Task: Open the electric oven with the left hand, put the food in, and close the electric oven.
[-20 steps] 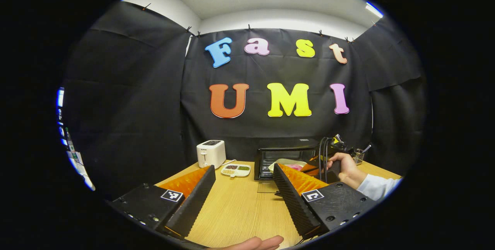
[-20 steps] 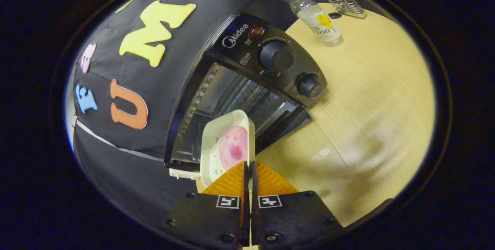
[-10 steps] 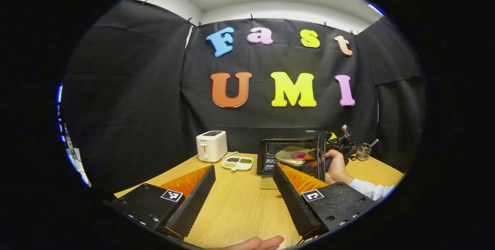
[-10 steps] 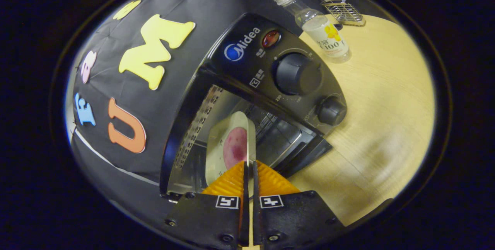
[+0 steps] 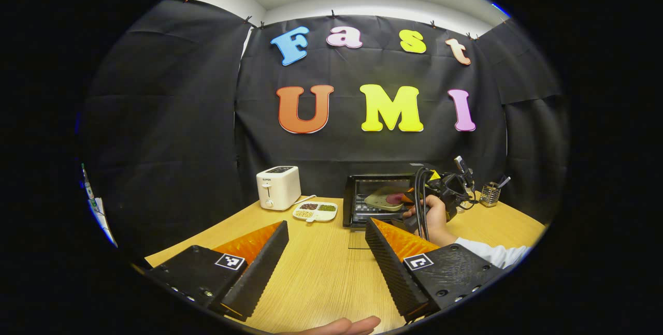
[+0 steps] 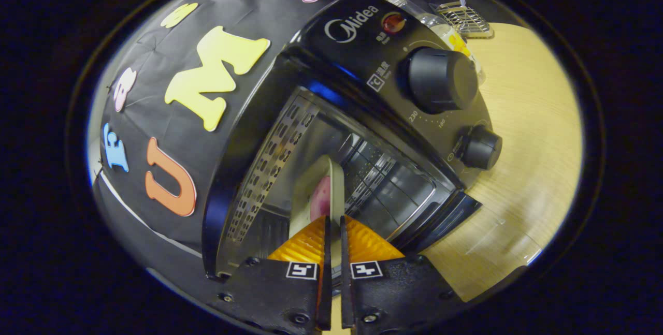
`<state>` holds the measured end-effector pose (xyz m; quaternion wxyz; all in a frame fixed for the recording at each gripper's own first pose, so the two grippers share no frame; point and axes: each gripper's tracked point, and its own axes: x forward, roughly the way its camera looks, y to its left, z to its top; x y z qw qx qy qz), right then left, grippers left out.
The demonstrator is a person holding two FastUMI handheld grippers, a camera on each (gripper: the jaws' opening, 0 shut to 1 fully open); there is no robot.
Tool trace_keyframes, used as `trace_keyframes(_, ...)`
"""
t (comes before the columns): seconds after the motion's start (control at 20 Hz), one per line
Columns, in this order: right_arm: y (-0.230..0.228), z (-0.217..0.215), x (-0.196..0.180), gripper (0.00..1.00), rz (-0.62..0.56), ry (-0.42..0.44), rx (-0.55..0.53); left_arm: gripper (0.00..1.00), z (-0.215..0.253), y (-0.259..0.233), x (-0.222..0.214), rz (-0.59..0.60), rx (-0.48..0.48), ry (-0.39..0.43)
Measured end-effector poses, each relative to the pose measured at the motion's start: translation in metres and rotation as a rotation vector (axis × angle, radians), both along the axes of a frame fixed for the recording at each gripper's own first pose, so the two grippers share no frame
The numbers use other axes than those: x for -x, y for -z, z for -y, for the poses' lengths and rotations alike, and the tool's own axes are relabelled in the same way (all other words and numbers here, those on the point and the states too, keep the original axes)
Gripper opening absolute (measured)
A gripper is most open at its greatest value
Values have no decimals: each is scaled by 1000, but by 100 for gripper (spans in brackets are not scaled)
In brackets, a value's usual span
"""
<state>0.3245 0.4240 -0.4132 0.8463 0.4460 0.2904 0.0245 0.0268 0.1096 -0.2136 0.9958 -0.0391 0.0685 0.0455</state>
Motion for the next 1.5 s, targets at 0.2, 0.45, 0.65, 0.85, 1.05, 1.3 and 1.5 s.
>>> trace_keyframes(0.2,-14,-3,4,9,115,38,36,95,2,11,-4,-17,16,8)
trace_keyframes(0.45,-18,1,15,36,210,27,165,95,-6,19,-2,-38,22,-11)
trace_keyframes(0.65,-23,5,39,53,251,7,239,95,-10,19,-2,-37,13,-18)
trace_keyframes(0.85,-31,7,69,78,286,-64,319,95,0,23,-1,-54,12,-1)
trace_keyframes(1.05,-57,11,100,87,368,-156,419,95,7,30,0,-95,-3,14)
trace_keyframes(1.3,-92,21,142,95,460,-251,537,95,15,10,13,-84,-13,22)
trace_keyframes(1.5,-122,40,178,95,561,-303,618,96,18,-2,21,-83,10,18)
